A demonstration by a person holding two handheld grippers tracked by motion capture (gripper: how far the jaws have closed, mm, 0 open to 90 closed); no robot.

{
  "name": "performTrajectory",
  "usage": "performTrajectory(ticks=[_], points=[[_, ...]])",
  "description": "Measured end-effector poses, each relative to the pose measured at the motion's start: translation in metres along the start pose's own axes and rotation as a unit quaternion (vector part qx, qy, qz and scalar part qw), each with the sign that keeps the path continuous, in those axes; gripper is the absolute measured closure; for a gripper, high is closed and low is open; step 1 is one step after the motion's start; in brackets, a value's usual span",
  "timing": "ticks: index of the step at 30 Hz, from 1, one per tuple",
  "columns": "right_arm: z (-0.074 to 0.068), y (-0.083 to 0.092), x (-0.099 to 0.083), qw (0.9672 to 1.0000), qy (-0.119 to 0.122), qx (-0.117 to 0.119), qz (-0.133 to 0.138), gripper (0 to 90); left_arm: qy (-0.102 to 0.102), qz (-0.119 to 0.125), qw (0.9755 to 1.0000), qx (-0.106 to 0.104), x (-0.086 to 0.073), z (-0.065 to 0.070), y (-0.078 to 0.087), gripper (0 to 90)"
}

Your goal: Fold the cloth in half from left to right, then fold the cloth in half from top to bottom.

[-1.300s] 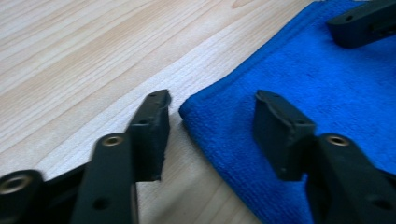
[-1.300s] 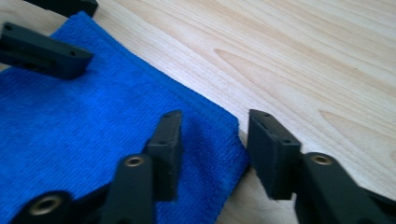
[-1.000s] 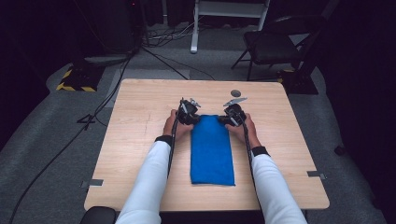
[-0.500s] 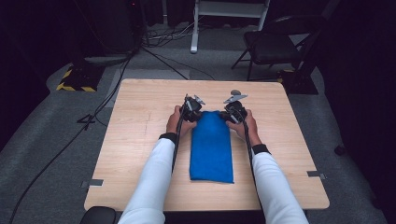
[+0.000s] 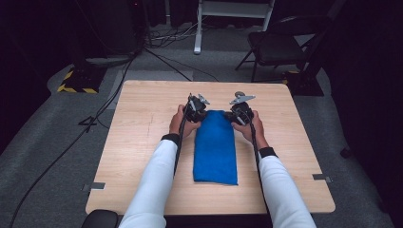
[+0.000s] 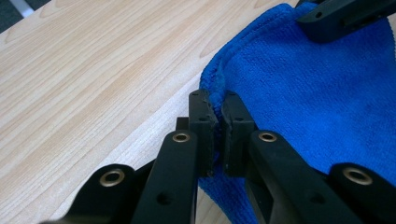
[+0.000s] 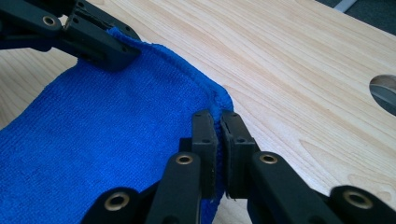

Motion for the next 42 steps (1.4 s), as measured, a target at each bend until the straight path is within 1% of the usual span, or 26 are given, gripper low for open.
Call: performTrajectory(ticks=[3, 9, 13, 16, 18, 19, 21, 27, 30, 33, 34, 36, 37, 41, 42], points=[[-0.001, 0.000, -0.001, 1.0000, 0.002, 0.001, -0.001, 85.8, -0.002, -0.002, 1.0000, 0.000, -0.001, -0.001, 0.002, 84.9], [-0.004, 0.001, 0.000, 0.9999, 0.010, -0.003, 0.001, 85.8, -0.007, -0.003, 0.9999, 0.008, 0.000, -0.002, 0.003, 84.9], [-0.005, 0.003, 0.003, 0.9999, 0.013, -0.004, 0.006, 85.8, -0.013, 0.002, 0.9998, 0.013, 0.002, -0.002, 0.005, 84.9], [-0.003, 0.005, 0.004, 0.9998, 0.015, -0.007, 0.008, 85.8, -0.014, 0.006, 0.9998, 0.014, 0.004, -0.002, 0.006, 84.9], [-0.001, 0.007, 0.006, 0.9998, 0.013, -0.007, 0.011, 85.8, -0.012, 0.009, 0.9998, 0.012, 0.005, -0.003, 0.007, 84.9], [-0.001, 0.008, 0.007, 0.9998, 0.012, -0.007, 0.012, 85.8, -0.010, 0.011, 0.9998, 0.015, 0.006, -0.003, 0.007, 84.9], [0.001, 0.010, 0.008, 0.9998, 0.014, -0.008, 0.013, 85.8, -0.012, 0.014, 0.9997, 0.015, 0.008, -0.003, 0.008, 84.9], [0.000, 0.017, 0.013, 0.9995, 0.023, -0.009, 0.019, 85.8, -0.011, 0.022, 0.9997, 0.009, 0.011, -0.004, 0.013, 85.1], [0.000, 0.022, 0.013, 0.9994, 0.025, -0.004, 0.022, 85.8, -0.013, 0.028, 0.9995, 0.001, 0.012, -0.002, 0.018, 85.1], [-0.002, 0.030, 0.013, 0.9992, 0.028, 0.002, 0.028, 85.8, -0.021, 0.033, 0.9992, -0.005, 0.011, 0.001, 0.026, 85.2], [-0.003, 0.032, 0.012, 0.9991, 0.029, 0.004, 0.029, 85.8, -0.025, 0.036, 0.9990, -0.012, 0.010, 0.003, 0.028, 85.2], [-0.005, 0.037, 0.011, 0.9989, 0.037, 0.003, 0.027, 85.9, -0.033, 0.030, 0.9989, -0.012, 0.010, 0.005, 0.030, 85.3], [-0.007, 0.038, 0.010, 0.9988, 0.039, 0.007, 0.028, 85.8, -0.038, 0.029, 0.9987, -0.015, 0.009, 0.006, 0.031, 85.2], [-0.009, 0.041, 0.008, 0.9986, 0.044, 0.011, 0.026, 85.8, -0.043, 0.029, 0.9985, -0.019, 0.007, 0.011, 0.033, 85.2], [-0.010, 0.042, 0.008, 0.9987, 0.044, 0.011, 0.025, 85.8, -0.048, 0.027, 0.9983, -0.018, 0.006, 0.012, 0.034, 85.3]])
Point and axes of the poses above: each handheld gripper's, and its own axes: y roughly backward along the jaws, x roughly out of its top, z roughly to its right, the point moved 2 cm from there along -y, roughly forward along the jaws, and after that the axes turned 2 degrees about z, right-handed, at the moved point
